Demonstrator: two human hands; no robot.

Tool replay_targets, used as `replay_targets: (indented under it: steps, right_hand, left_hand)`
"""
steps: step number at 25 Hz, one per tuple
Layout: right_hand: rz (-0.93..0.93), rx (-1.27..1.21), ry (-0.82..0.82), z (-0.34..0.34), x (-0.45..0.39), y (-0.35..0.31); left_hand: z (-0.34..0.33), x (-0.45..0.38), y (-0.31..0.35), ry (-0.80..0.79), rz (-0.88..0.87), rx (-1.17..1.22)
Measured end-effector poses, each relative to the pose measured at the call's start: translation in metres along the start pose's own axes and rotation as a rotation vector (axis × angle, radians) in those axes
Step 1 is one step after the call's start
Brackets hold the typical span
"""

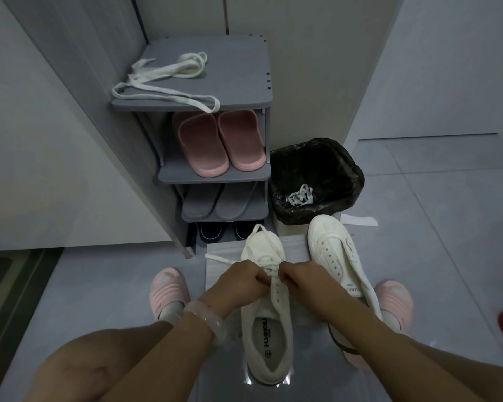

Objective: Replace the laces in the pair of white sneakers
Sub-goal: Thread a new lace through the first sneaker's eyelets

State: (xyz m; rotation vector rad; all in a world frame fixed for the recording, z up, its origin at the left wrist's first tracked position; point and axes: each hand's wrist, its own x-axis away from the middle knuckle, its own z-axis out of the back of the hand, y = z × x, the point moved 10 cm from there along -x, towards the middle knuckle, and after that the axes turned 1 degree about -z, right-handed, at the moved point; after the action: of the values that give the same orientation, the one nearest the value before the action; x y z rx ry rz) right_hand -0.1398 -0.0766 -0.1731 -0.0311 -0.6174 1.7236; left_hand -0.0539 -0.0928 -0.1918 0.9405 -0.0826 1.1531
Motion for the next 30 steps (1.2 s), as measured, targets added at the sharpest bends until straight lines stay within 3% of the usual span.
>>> replay_targets:
  steps: [7, 15, 22, 27, 30]
  right_hand:
    - [0.063, 0.213, -0.024, -0.004, -0.001, -0.015]
    - [0.156, 0.087, 0.013, -0.002, 0.004, -0.027]
    - [-0.217, -0.394, 0.093, -0.010, 0.004, 0.019]
    - [-0.078, -0.104, 0.068, -0.003, 0.001, 0.006]
    - [-0.075, -0.143, -0.111, -0.014, 0.003, 0.007]
  left_hand:
    - [0.001, -0.002, -0.002, 0.008, 0.004, -0.003]
    - [0.001, -0.005, -0.003, 0.043, -0.007, 0.038]
    - [-0.007, -0.009, -0.014, 0.003, 0.046, 0.182]
    - [-0.015, -0.009, -0.010, -0.009, 0.045, 0.128]
    - [-0.012, -0.009, -0.006, 0.080, 0.013, 0.087]
